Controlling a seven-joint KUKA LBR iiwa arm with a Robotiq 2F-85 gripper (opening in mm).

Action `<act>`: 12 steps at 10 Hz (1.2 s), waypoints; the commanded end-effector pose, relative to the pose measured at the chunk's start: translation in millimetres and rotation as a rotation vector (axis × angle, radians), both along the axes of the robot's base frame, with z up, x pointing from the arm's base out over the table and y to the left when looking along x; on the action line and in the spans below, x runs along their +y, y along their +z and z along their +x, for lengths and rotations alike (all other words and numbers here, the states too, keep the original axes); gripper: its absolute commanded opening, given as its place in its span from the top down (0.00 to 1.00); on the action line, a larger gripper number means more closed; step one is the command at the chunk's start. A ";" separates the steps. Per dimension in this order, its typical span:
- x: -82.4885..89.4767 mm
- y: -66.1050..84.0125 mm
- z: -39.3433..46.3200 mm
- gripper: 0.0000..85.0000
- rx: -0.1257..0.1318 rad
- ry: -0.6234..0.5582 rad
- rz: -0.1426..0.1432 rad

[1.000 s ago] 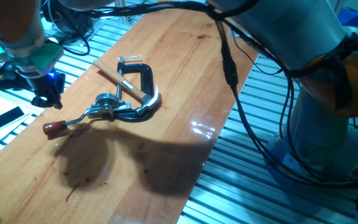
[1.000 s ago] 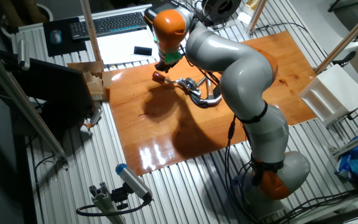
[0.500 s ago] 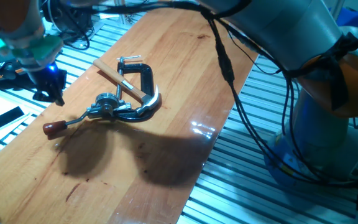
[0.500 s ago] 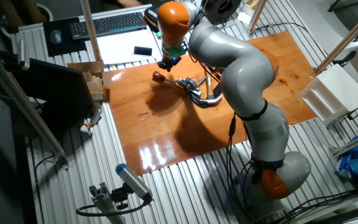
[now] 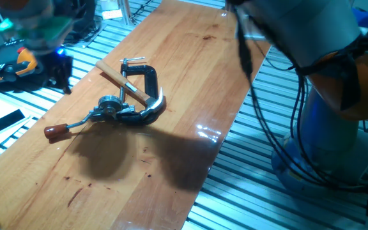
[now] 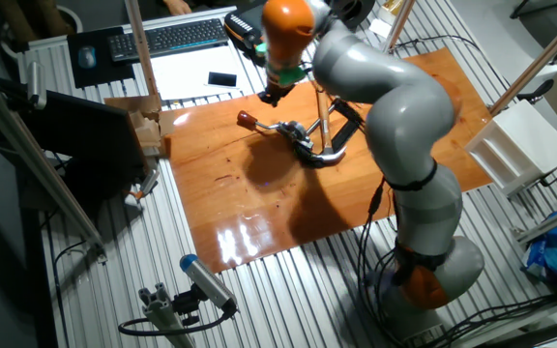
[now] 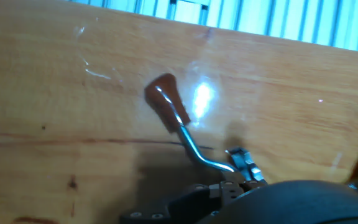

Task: Push down the lever

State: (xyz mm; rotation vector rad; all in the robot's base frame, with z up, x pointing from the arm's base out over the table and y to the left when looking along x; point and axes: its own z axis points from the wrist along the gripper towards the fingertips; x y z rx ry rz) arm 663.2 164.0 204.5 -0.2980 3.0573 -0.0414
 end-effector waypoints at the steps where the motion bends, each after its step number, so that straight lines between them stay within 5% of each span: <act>1: -1.1 4.7 -3.3 1.00 -0.004 -0.004 -0.022; 3: -5.0 11.0 -8.9 1.00 -0.003 -0.010 -0.036; 5: -8.6 7.2 -16.2 1.00 0.003 -0.018 -0.011; 7: -16.1 1.1 -28.1 1.00 0.021 -0.027 0.046; 12: -15.7 16.1 -39.0 1.00 0.067 0.013 0.050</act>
